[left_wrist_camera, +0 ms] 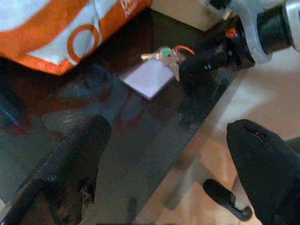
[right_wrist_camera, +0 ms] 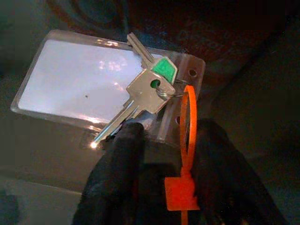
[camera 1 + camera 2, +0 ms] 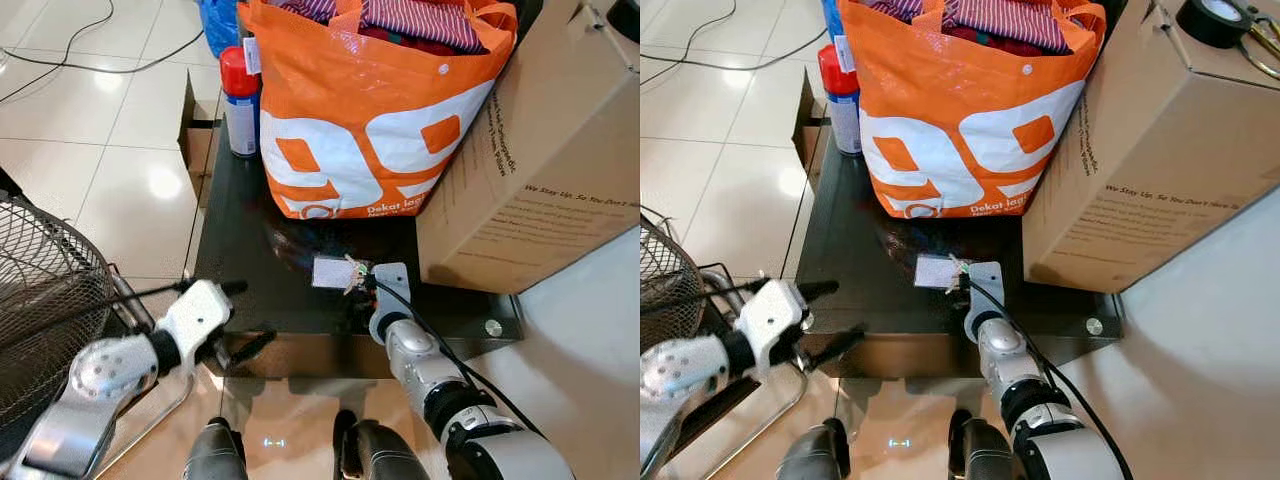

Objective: Hang keys on a hook

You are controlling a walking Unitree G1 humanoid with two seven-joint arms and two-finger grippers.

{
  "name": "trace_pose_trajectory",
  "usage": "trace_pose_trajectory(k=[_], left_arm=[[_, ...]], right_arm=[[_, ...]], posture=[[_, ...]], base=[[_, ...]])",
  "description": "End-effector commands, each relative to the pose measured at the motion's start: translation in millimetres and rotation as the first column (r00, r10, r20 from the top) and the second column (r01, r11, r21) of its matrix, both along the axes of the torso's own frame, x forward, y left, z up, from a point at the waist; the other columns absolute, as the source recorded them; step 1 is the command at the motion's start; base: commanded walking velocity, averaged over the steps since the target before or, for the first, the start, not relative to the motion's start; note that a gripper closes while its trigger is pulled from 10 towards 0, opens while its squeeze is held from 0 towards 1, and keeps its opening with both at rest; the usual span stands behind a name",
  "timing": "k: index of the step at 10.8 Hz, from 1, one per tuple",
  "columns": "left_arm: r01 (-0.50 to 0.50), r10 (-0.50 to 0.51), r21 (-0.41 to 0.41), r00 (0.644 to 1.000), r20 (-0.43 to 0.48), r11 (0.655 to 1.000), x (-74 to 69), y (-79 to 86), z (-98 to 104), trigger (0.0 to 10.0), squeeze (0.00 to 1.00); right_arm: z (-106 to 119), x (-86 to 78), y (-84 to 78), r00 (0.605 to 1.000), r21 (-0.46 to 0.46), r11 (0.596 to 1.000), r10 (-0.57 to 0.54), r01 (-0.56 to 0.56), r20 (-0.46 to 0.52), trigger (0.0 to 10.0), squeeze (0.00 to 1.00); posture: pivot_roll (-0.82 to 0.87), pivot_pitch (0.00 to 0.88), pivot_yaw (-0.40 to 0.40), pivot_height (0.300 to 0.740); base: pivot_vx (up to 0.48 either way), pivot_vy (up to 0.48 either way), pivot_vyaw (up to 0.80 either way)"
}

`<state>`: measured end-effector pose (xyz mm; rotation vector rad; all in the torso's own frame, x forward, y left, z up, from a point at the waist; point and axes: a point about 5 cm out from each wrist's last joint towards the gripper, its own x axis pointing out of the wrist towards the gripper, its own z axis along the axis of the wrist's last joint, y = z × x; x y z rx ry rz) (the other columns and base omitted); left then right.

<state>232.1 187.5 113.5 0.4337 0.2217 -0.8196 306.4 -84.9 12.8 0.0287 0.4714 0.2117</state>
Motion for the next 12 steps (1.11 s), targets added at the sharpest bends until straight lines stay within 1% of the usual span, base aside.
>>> trace_pose_trajectory(k=[1,4,5,6,7,8,9,10,11,12], left_arm=[[-0.001,0.001,-0.001,1.000,-0.017,1.000,-2.7,-1.3,-6,10.0,0.30],[-0.004,0.004,-0.002,1.000,-0.017,1.000,-4.0,-2.6,-10,10.0,0.30],[-0.007,0.007,-0.003,1.000,-0.012,1.000,-4.7,-4.0,-12,10.0,0.29],[-0.015,0.015,-0.008,1.000,-0.004,1.000,-4.1,-4.5,-13,10.0,0.29],[-0.024,0.024,-0.009,1.000,0.006,1.000,-2.7,-4.4,-13,10.0,0.29],[-0.040,0.040,-0.016,0.999,0.019,0.999,-0.7,-4.6,-14,10.0,0.29],[-0.039,0.040,-0.022,0.999,0.031,0.999,1.0,-7.1,-14,10.0,0.29],[-0.048,0.050,-0.033,0.997,0.053,0.998,4.9,-9.6,-12,10.0,0.29],[-0.054,0.057,-0.037,0.996,0.072,0.998,7.7,-11.8,-10,10.0,0.29],[-0.069,0.073,-0.043,0.993,0.088,0.997,11.2,-13.4,-9,10.0,0.29]], right_arm=[[-12,-9.4,-6.4,0.998,0.001,1.000,-0.022,0.022,-0.067,0.0,0.00],[-11,-8.4,-8.0,0.999,-0.004,1.000,-0.014,0.013,-0.052,0.0,0.00],[-3,-4.2,-9.6,1.000,-0.023,1.000,0.013,-0.013,0.014,0.0,0.00],[11,1.6,-11.5,0.990,-0.060,0.996,0.074,-0.067,0.124,0.0,0.00],[24,3.4,-12.2,0.963,-0.105,0.983,0.170,-0.150,0.208,0.0,0.00],[32,2.8,-17.2,0.940,-0.169,0.966,0.236,-0.198,0.246,0.0,0.00],[42,2.7,-23.5,0.916,-0.212,0.953,0.273,-0.217,0.293,0.0,0.00],[59,0.9,-29.6,0.883,-0.245,0.939,0.318,-0.242,0.344,0.0,0.00],[64,-3.7,-34.2,0.853,-0.371,0.882,0.414,-0.291,0.317,0.0,0.00],[66,-8.2,-34.9,0.846,-0.383,0.864,0.448,-0.327,0.290,0.0,0.00]], posture=[[0.15,0.255,-0.131,0.740],[0.14,0.227,-0.136,0.740],[0.14,0.215,-0.139,0.740],[0.13,0.179,-0.142,0.740],[0.12,0.147,-0.140,0.740],[0.11,0.120,-0.138,0.740],[0.10,0.085,-0.133,0.740],[0.10,0.057,-0.126,0.740],[0.10,0.042,-0.124,0.740],[0.10,0.014,-0.117,0.740]], base=[[0.000,0.000,0.00],[0.000,0.000,0.00],[0.000,0.000,0.00],[0.000,0.000,0.00],[0.000,0.000,0.00],[0.000,0.000,0.00],[0.000,0.000,0.00],[0.000,0.000,0.00],[0.000,0.000,0.00],[0.000,0.000,0.00]])
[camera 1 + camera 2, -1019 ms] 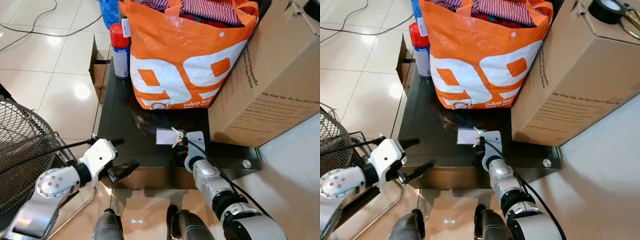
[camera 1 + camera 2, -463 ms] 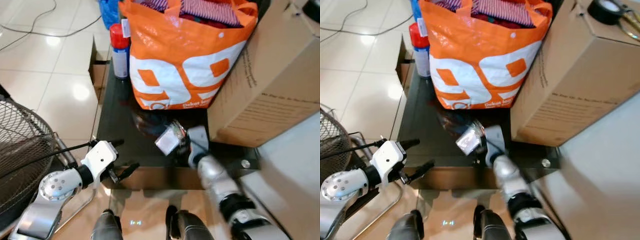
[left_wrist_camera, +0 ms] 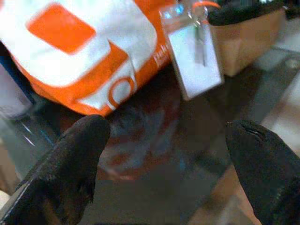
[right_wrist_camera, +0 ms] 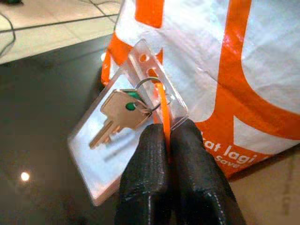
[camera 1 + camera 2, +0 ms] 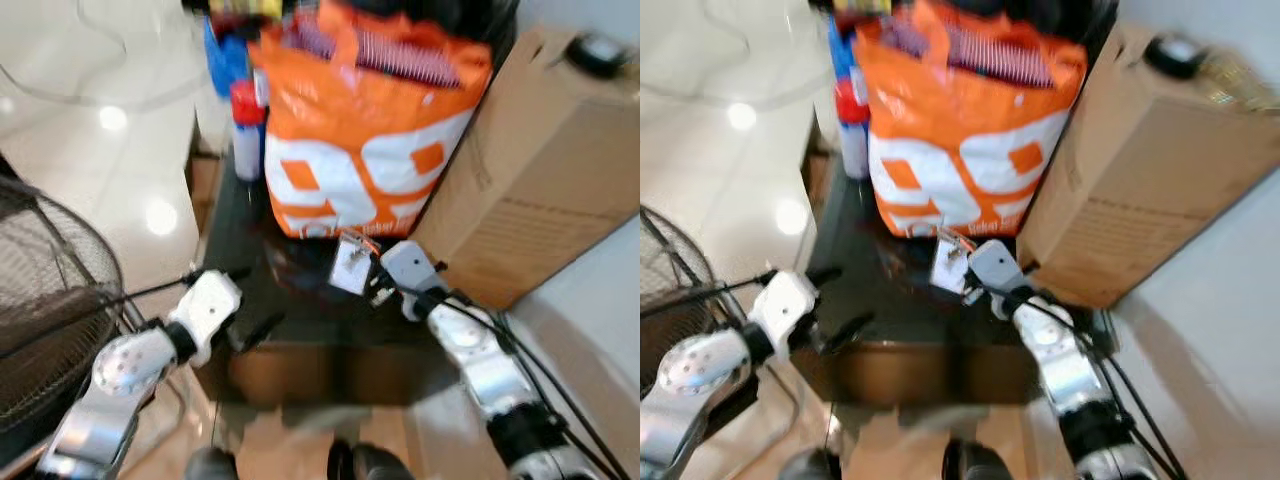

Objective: Hang keys on a hook

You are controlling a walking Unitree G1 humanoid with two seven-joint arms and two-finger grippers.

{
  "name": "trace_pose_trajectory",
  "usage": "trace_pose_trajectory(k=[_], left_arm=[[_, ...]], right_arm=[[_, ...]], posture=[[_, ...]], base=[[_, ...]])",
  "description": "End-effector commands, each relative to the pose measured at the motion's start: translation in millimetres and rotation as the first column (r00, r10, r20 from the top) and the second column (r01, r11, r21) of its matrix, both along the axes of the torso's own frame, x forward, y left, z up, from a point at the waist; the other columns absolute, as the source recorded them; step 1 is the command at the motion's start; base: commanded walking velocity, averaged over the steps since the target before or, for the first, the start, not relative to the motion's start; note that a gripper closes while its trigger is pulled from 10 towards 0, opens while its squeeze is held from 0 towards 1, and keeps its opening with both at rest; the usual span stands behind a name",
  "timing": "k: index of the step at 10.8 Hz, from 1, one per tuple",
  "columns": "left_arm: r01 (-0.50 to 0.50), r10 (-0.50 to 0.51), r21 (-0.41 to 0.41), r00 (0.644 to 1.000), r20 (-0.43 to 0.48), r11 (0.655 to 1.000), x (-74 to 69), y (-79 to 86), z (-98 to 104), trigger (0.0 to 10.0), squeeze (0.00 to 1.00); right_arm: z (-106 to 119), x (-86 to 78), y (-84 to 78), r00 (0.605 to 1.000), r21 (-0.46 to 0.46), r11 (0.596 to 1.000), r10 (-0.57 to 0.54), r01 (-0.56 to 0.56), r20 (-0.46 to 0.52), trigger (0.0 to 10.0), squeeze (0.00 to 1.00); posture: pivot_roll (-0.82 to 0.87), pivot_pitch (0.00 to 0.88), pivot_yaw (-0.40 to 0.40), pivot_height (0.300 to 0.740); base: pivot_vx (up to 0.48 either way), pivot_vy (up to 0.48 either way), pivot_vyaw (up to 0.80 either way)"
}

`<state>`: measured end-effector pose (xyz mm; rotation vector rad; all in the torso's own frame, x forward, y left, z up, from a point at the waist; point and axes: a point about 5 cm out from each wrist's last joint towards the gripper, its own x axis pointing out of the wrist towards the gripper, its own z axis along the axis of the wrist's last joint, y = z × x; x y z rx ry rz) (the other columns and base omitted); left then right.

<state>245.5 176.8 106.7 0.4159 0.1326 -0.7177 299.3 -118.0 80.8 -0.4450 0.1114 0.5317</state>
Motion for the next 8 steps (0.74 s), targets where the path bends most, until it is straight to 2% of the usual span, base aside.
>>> trace_pose_trajectory(k=[1,2,3,4,5,6,7,8], left_arm=[[0.010,-0.010,0.006,1.000,0.007,1.000,1.0,-5.1,-2,10.0,0.29],[0.010,-0.011,0.022,1.000,0.020,1.000,3.8,-6.5,-2,10.0,0.29],[-0.001,0.000,0.026,1.000,0.028,1.000,7.5,-5.7,-2,10.0,0.29],[-0.006,0.005,0.026,0.999,0.033,1.000,9.2,-6.1,-2,10.0,0.29],[-0.011,0.010,0.022,0.999,0.034,1.000,9.7,-8.1,-3,10.0,0.29],[0.003,-0.004,0.040,1.000,0.018,0.999,5.7,-10.0,-8,10.0,0.29],[0.016,-0.016,0.066,1.000,0.003,0.998,1.2,-8.7,-11,10.0,0.29],[0.021,-0.021,0.082,1.000,-0.004,0.996,-1.1,-5.3,-12,10.0,0.29]], right_arm=[[-8,-4.4,-5.4,0.999,-0.087,0.996,0.022,-0.025,-0.033,0.0,0.00],[-14,-6.2,-10.6,0.998,-0.185,0.983,-0.007,-0.005,-0.063,0.0,0.00],[-11,-11.2,-4.3,0.994,-0.177,0.982,0.054,-0.071,-0.100,0.0,0.00],[-12,-9.4,-10.3,0.996,-0.269,0.963,-0.001,-0.022,-0.087,0.0,0.00],[-12,-11.0,1.2,0.975,0.028,0.999,-0.014,0.021,-0.223,0.0,0.00],[-22,-4.2,-4.4,0.982,-0.196,0.980,-0.064,0.027,-0.181,0.0,0.00],[-16,1.6,19.5,0.941,0.220,0.967,-0.048,0.128,-0.335,0.0,0.00],[-36,4.7,18.4,0.918,0.063,0.984,-0.130,0.165,-0.375,0.0,0.00]], posture=[[0.10,0.006,-0.111,0.740],[0.10,0.003,-0.109,0.740],[0.09,0.000,-0.107,0.740],[0.10,0.000,-0.111,0.740],[0.09,0.000,-0.115,0.740],[0.10,0.001,-0.122,0.740],[0.10,0.007,-0.131,0.740],[0.11,0.030,-0.143,0.740]], base=[[0.000,0.000,0.00],[0.000,0.000,0.00],[0.000,0.000,0.00],[0.000,0.000,0.00],[0.000,0.000,0.00],[0.000,0.000,0.00],[0.000,0.000,0.00],[0.000,0.000,0.00]])
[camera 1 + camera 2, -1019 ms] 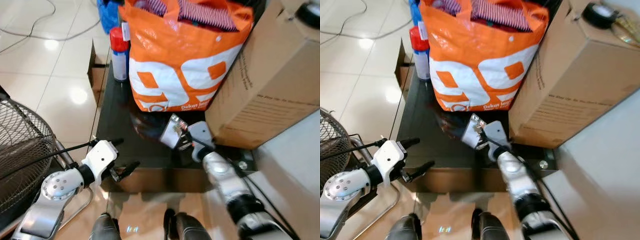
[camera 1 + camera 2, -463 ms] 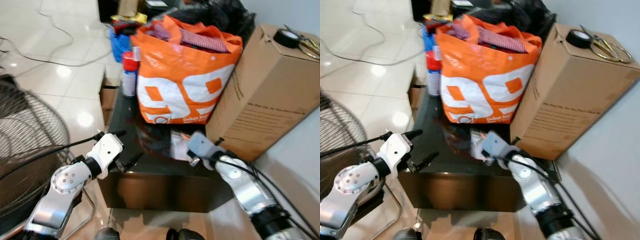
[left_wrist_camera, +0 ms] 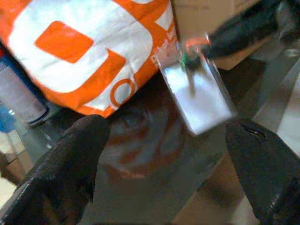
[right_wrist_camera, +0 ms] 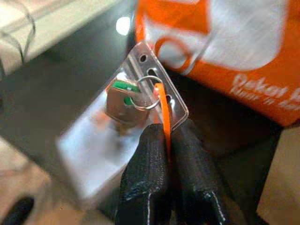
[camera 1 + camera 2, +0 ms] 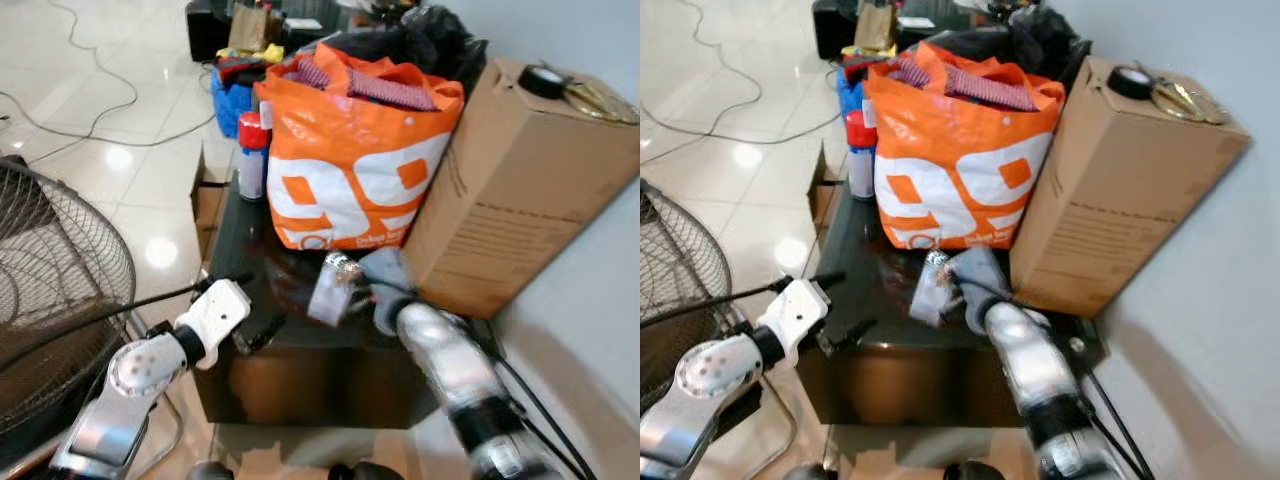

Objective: Hang keys on a hook

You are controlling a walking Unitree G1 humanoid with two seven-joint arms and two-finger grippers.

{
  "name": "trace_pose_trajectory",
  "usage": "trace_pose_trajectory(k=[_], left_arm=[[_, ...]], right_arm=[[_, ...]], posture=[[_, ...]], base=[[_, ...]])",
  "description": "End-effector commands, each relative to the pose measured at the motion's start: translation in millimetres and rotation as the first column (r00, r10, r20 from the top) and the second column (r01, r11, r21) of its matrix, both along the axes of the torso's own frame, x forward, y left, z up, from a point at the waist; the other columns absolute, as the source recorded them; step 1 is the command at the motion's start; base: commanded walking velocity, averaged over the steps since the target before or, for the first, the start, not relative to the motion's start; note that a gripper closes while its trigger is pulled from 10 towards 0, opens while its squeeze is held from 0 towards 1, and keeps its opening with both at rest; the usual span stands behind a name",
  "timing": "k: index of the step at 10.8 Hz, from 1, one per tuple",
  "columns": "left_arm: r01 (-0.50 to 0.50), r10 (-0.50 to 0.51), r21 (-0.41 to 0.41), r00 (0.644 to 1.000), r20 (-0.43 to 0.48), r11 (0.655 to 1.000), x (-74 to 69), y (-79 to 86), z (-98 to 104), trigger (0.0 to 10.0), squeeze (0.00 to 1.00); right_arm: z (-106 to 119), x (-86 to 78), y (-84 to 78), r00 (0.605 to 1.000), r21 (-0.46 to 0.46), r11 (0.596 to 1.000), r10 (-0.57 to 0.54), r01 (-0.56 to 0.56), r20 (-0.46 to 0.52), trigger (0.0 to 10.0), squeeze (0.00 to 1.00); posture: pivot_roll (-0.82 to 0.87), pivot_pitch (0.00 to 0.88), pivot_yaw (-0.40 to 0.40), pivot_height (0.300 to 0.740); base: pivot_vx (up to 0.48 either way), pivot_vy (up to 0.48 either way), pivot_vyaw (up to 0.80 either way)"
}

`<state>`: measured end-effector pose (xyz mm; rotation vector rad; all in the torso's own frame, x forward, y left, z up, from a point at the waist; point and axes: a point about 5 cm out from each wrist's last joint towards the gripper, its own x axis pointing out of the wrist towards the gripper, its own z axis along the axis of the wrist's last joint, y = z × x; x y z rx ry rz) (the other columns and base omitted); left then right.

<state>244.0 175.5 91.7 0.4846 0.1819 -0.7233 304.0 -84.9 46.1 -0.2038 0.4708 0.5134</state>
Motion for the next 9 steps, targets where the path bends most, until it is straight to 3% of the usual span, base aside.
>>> trace_pose_trajectory(k=[1,2,5,6,7,8,9], left_arm=[[0.026,-0.026,0.007,1.000,0.009,1.000,-1.3,-2.1,3,10.0,0.29],[0.062,-0.061,0.021,0.998,-0.030,0.998,-7.1,0.8,2,10.0,0.29],[0.063,-0.059,0.056,0.997,-0.057,0.996,-21.4,11.4,4,10.0,0.29],[0.053,-0.049,0.058,0.997,-0.065,0.997,-28.3,14.7,7,10.0,0.29],[0.050,-0.045,0.059,0.997,-0.070,0.997,-31.1,16.0,7,10.0,0.29],[0.039,-0.034,0.060,0.997,-0.071,0.997,-36.2,16.9,8,10.0,0.29],[0.028,-0.024,0.055,0.997,-0.069,0.998,-37.5,16.6,9,10.0,0.29]], right_arm=[[-5,1.2,-3.6,0.994,0.131,0.987,-0.085,0.094,-0.075,0.0,0.00],[-25,-0.8,6.5,0.962,0.195,0.954,-0.188,0.226,-0.198,0.0,0.00],[-35,-4.9,24.0,0.924,0.236,0.906,-0.296,0.352,-0.243,0.0,0.00],[-35,-5.1,31.7,0.903,0.284,0.870,-0.329,0.403,-0.276,0.4,0.00],[-35,-5.2,35.5,0.904,0.286,0.870,-0.325,0.401,-0.277,0.9,0.00],[-33,-4.2,38.9,0.897,0.303,0.855,-0.343,0.421,-0.279,2.2,0.00],[-32,-2.8,40.2,0.899,0.310,0.853,-0.344,0.419,-0.269,6.7,0.00]], posture=[[0.11,0.044,-0.145,0.740],[0.12,0.085,-0.153,0.740],[0.15,0.205,-0.163,0.740],[0.15,0.243,-0.175,0.740],[0.16,0.258,-0.179,0.740],[0.15,0.274,-0.187,0.740],[0.15,0.279,-0.190,0.740]], base=[[0.000,0.000,0.00],[0.000,0.000,0.00],[0.000,0.000,0.00],[0.000,0.000,0.00],[0.000,0.000,0.00],[0.000,0.000,0.00],[0.000,0.000,0.00]])
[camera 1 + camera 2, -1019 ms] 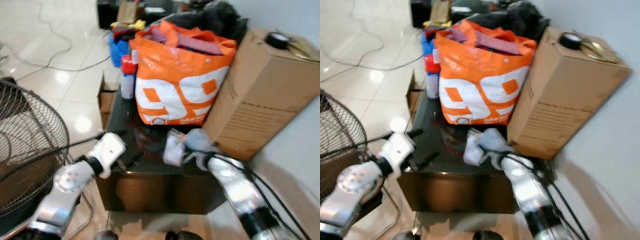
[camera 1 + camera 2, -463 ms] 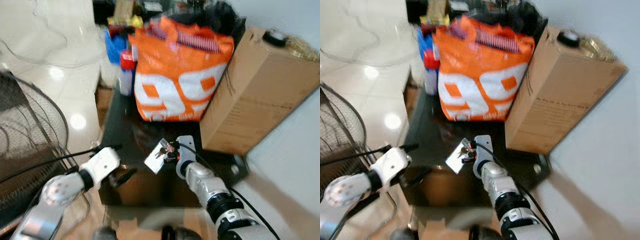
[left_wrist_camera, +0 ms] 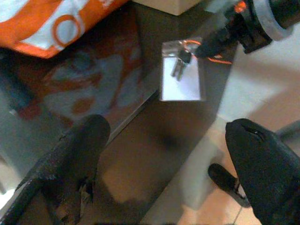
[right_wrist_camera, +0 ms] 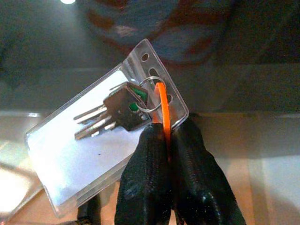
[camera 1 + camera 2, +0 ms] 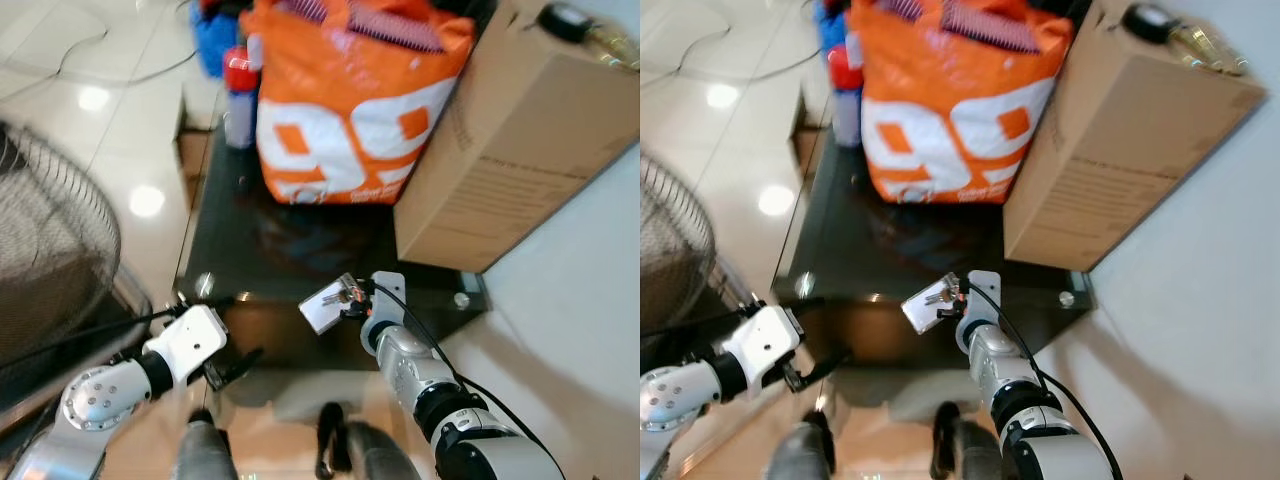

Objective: Hang keys on a hook

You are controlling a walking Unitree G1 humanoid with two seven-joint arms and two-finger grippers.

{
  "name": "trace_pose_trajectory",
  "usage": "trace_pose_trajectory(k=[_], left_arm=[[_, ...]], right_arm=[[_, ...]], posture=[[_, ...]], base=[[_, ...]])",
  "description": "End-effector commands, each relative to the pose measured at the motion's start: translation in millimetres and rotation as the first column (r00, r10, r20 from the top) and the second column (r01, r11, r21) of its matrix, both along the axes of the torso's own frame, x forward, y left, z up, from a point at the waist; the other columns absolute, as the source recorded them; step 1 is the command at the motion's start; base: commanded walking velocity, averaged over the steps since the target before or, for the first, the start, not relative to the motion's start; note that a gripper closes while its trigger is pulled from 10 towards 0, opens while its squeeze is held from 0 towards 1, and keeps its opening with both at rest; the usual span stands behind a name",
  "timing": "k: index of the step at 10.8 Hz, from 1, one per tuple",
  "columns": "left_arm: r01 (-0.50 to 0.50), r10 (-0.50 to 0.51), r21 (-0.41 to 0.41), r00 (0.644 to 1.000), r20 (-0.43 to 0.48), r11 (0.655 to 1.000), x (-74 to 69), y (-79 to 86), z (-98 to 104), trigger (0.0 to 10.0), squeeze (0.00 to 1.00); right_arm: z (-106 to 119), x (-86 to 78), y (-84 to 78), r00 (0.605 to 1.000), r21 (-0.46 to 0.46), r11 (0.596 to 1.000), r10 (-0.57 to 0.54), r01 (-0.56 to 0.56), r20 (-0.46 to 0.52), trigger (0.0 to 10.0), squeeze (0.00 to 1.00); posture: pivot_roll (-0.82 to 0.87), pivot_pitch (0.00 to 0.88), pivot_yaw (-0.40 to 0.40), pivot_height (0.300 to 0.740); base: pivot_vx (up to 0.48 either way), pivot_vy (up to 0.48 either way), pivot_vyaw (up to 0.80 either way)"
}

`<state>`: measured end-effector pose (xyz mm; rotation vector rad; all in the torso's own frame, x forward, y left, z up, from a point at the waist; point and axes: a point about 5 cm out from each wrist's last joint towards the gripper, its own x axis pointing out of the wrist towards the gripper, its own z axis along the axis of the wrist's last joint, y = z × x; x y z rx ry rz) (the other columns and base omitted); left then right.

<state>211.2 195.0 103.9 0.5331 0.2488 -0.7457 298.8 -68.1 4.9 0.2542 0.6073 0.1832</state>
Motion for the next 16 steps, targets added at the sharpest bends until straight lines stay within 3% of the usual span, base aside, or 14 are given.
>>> trace_pose_trajectory(k=[1,2,3,4,5,7,9,10,11,12,14,16], left_arm=[[0.000,0.000,-0.013,1.000,-0.017,1.000,-5.6,-4.1,-2,10.0,0.29],[-0.011,0.010,-0.019,1.000,-0.010,1.000,-6.0,-5.7,-2,10.0,0.29],[-0.064,0.065,-0.064,0.998,0.021,0.996,-3.5,-8.1,-1,10.0,0.29],[-0.096,0.100,-0.092,0.994,0.041,0.991,-1.6,-8.6,1,10.0,0.29],[-0.144,0.155,-0.136,0.985,0.070,0.980,0.7,-8.7,4,10.0,0.29],[-0.215,0.237,-0.183,0.965,0.110,0.959,9.5,-6.0,6,10.0,0.29],[-0.278,0.328,-0.259,0.929,0.174,0.925,18.9,-10.7,16,10.0,0.28],[-0.303,0.357,-0.280,0.919,0.169,0.911,20.9,-11.8,18,10.0,0.26],[-0.352,0.422,-0.313,0.885,0.195,0.882,28.5,-13.9,21,10.0,0.26],[-0.388,0.462,-0.319,0.863,0.204,0.865,36.5,-19.5,15,10.0,0.29],[-0.376,0.456,-0.346,0.870,0.189,0.860,40.7,-30.0,11,10.0,0.29],[-0.373,0.457,-0.365,0.872,0.177,0.853,46.7,-31.6,13,10.0,0.29]], right_arm=[[13,4.1,27.7,0.998,0.052,0.998,0.045,-0.047,0.040,10.0,0.00],[17,6.7,31.2,0.995,0.064,0.995,0.068,-0.073,0.078,10.0,0.00],[29,13.2,29.8,0.985,0.163,0.982,0.076,-0.101,0.152,10.0,0.00],[35,15.8,25.5,0.978,0.219,0.969,0.075,-0.118,0.194,4.4,0.00],[49,18.1,11.2,0.956,0.305,0.939,0.071,-0.161,0.286,0.0,0.00],[74,7.9,-21.6,0.911,0.335,0.919,0.057,-0.208,0.408,0.0,0.00],[92,-8.0,-46.7,0.879,0.313,0.940,-0.029,-0.138,0.475,0.0,0.00],[95,-12.2,-52.1,0.876,0.301,0.948,-0.054,-0.106,0.479,9.3,0.00],[95,-25.2,-67.3,0.880,0.172,0.985,-0.085,0.003,0.468,10.0,0.00],[90,-41.4,-79.8,0.894,0.071,0.994,-0.101,0.077,0.438,10.0,0.00],[84,-48.2,-88.5,0.894,0.060,0.989,-0.150,0.138,0.421,10.0,0.00],[90,-46.4,-85.4,0.895,0.025,0.991,-0.131,0.133,0.426,10.0,0.00]], posture=[[0.15,0.284,-0.196,0.740],[0.14,0.272,-0.197,0.740],[0.13,0.247,-0.200,0.740],[0.13,0.229,-0.199,0.740],[0.12,0.182,-0.193,0.740],[0.11,0.103,-0.166,0.740],[0.10,0.031,-0.138,0.740],[0.09,0.026,-0.135,0.740],[0.07,0.000,-0.113,0.740],[0.04,0.000,-0.090,0.740],[0.05,0.000,-0.078,0.740],[0.05,0.000,-0.059,0.740]], base=[[0.000,0.000,0.00],[0.000,0.000,0.00],[0.000,0.000,0.00],[0.000,0.000,0.00],[0.000,0.000,0.00],[0.000,0.000,0.00],[0.000,0.000,0.00],[0.000,0.000,0.00],[0.000,0.000,0.00],[0.000,0.000,0.00],[0.159,0.000,0.00],[0.401,0.000,-0.40]])
